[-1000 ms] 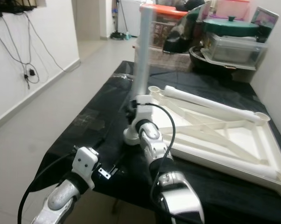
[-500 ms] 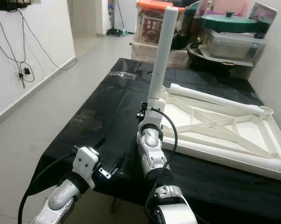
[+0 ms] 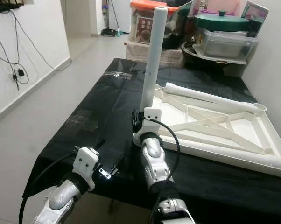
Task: Building children table
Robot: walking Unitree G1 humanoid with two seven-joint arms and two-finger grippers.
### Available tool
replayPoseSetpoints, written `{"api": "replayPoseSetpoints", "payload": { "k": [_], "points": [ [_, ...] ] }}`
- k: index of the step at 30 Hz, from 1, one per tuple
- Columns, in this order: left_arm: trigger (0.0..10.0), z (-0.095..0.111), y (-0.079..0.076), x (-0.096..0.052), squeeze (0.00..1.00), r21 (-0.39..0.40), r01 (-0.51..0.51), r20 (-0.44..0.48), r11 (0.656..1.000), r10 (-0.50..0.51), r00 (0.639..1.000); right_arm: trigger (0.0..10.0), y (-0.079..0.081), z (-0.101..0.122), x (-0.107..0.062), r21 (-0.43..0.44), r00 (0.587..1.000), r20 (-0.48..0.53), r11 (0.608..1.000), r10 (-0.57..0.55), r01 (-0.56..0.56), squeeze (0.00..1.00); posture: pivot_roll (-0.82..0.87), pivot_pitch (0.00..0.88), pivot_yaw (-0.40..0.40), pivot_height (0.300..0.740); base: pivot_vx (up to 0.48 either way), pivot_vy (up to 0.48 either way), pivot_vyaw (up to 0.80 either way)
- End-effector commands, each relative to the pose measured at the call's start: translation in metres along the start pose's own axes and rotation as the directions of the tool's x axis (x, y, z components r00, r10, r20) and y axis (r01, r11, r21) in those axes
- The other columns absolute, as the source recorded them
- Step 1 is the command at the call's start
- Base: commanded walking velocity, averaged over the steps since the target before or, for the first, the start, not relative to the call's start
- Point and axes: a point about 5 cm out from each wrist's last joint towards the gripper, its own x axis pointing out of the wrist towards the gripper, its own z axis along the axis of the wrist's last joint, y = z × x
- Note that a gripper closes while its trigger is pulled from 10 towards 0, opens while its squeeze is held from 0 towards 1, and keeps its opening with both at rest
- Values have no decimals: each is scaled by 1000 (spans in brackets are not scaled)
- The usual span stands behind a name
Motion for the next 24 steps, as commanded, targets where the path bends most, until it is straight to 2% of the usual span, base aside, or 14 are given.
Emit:
{"api": "replayPoseSetpoints", "payload": {
  "k": [1,10,11,12,13,14,15,17,18,19,21,22,23,24],
  "points": [
    [10000,-4,-2,1,0,-4,7,-22,1000,-7,1000,10000,0,3,-1,11,999,30,1000,16,-16,0,114,0,-78,740,0,0,0],
    [10000,-3,-2,1,0,-1,8,-23,1000,-8,1000,10000,4,21,15,87,985,82,983,154,-161,0,123,0,-81,740,0,0,0],
    [10000,-3,-2,2,0,0,8,-23,1000,-8,1000,10000,8,27,21,88,960,79,957,270,-277,0,130,0,-85,740,0,0,0],
    [10000,-3,-2,2,0,1,8,-22,1000,-8,1000,10000,14,31,25,88,909,59,905,412,-416,0,137,0,-91,740,0,0,0],
    [10000,-3,-2,2,0,1,8,-22,1000,-8,1000,10000,14,31,25,88,909,59,905,412,-416,0,137,0,-91,740,0,0,0],
    [10000,-3,-2,2,0,3,8,-21,1000,-8,1000,10000,17,33,28,84,860,38,856,509,-510,0,137,0,-91,740,0,0,0],
    [10000,-3,-2,2,0,3,8,-21,1000,-8,1000,10000,17,33,28,84,860,38,856,509,-510,0,137,0,-91,740,0,0,0],
    [10000,-3,-2,2,0,5,7,-20,1000,-7,1000,10000,22,33,25,96,702,-37,702,711,-706,0,143,0,-92,740,0,0,0],
    [10000,-3,-2,2,0,5,7,-20,1000,-7,1000,10000,22,33,25,96,702,-37,702,711,-706,0,143,0,-92,740,0,0,0],
    [10000,-3,-2,2,0,6,6,-20,1000,-6,1000,10000,24,32,22,101,615,-76,619,785,-779,0,148,0,-98,740,0,0,0],
    [10000,-3,-2,2,0,6,6,-20,1000,-6,1000,10000,24,32,22,101,615,-76,619,785,-779,0,148,0,-98,740,0,0,0],
    [10000,-3,-2,2,0,6,6,-19,1000,-6,1000,10000,24,32,20,109,554,-100,563,826,-819,0,148,0,-98,740,0,0,0],
    [10000,-3,-2,2,0,7,7,-20,1000,-6,1000,10000,24,32,17,104,455,-138,469,880,-877,0,151,0,-97,740,0,0,0],
    [10000,-3,-2,2,0,7,7,-20,1000,-6,1000,10000,24,32,17,104,455,-138,469,880,-877,0,151,0,-97,740,0,0,0]
  ]
}}
